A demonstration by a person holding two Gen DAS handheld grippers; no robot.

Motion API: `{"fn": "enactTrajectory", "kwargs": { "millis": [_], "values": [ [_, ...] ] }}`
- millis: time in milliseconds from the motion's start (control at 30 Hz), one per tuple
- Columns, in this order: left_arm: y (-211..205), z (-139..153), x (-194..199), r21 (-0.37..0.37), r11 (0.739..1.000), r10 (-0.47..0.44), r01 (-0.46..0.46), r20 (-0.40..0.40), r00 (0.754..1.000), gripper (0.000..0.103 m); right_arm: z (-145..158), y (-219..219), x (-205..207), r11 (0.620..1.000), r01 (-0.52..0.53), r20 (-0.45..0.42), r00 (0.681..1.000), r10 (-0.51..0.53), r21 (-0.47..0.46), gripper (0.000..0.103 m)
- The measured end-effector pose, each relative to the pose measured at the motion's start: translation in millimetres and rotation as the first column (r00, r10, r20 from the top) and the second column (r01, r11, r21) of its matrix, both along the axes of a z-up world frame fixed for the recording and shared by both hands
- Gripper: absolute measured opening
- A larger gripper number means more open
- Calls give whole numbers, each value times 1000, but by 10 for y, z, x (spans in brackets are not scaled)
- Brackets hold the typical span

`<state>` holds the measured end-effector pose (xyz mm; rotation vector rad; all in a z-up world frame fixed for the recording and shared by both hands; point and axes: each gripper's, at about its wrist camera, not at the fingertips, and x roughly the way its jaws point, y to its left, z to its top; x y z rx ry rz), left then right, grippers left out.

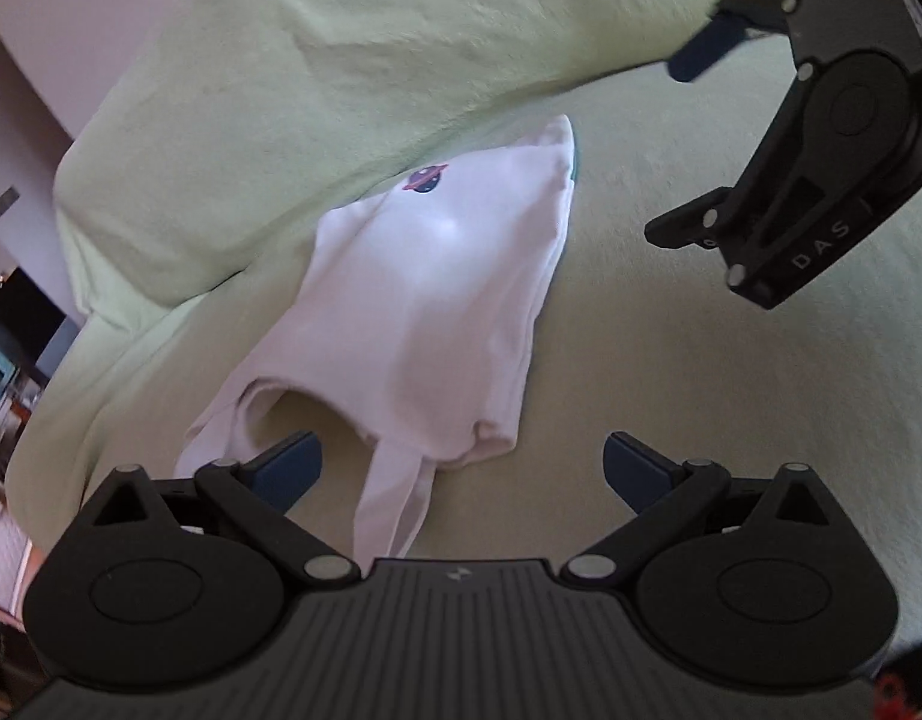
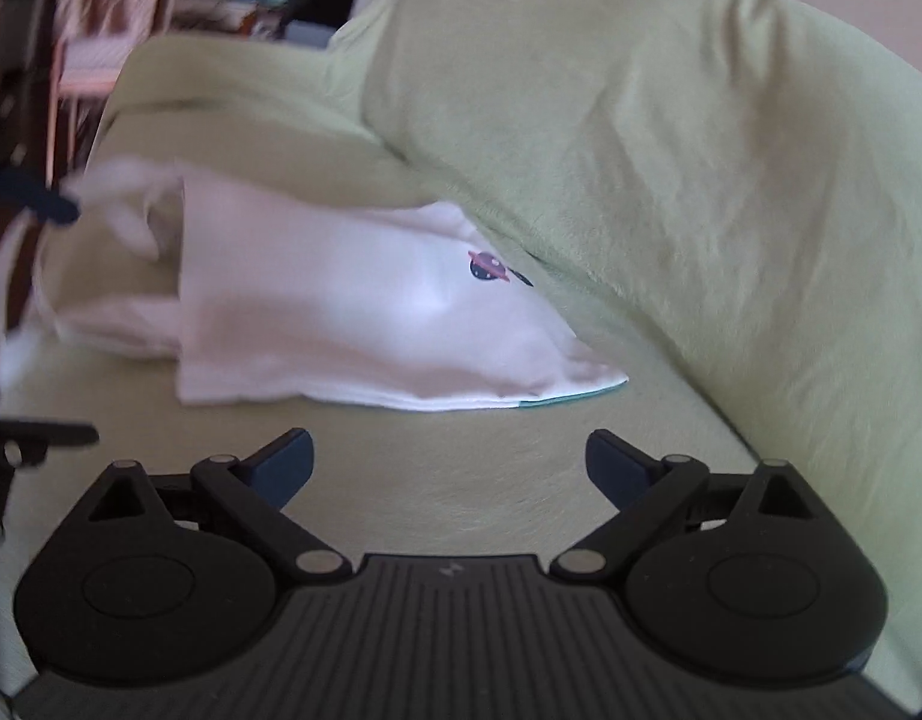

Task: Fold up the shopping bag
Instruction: 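Move both grippers toward the white tote bag on the sofa, then grasp the bag's bottom corners with both grippers and lift it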

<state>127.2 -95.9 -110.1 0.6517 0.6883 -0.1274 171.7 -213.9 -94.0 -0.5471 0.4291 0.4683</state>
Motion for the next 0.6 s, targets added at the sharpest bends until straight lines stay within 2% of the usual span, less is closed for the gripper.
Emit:
{"fn": "enactTrajectory", "kwargs": {
  "millis": [33,200,300,367,400,433,500,533,567,600],
  "values": [
    [-15,-42,84,14,1000,-3,3,-3,1000,90,-32,2,69,999,-24,12,1000,24,-28,80],
    [-48,-221,363,38,998,-37,40,-61,997,90,-159,3,435,984,-109,53,992,117,-140,73],
    [-54,-269,416,28,999,-36,37,-52,998,90,-236,-6,625,965,-148,58,985,164,-216,58],
    [-30,-279,457,-6,1000,-14,14,-60,998,89,-287,-13,751,948,-174,59,979,196,-266,42],
    [0,-286,492,-36,999,3,-5,-66,998,89,-313,-16,815,938,-186,59,976,212,-291,42],
    [26,-294,522,-57,998,15,-19,-69,998,85,-338,-19,878,928,-198,58,972,227,-316,42],
    [58,-325,589,-75,996,37,-42,-74,997,65,-389,-25,1004,905,-221,56,964,258,-364,42],
    [48,-365,620,-52,997,51,-55,-77,996,40,-415,-28,1068,892,-232,54,960,274,-388,42],
    [36,-413,633,-25,998,56,-58,-75,996,28,-438,-26,1099,876,-242,57,955,291,-417,42],
    [26,-452,625,-4,999,51,-51,-64,997,27,-455,-31,1118,864,-251,61,950,307,-436,42]
  ]
}}
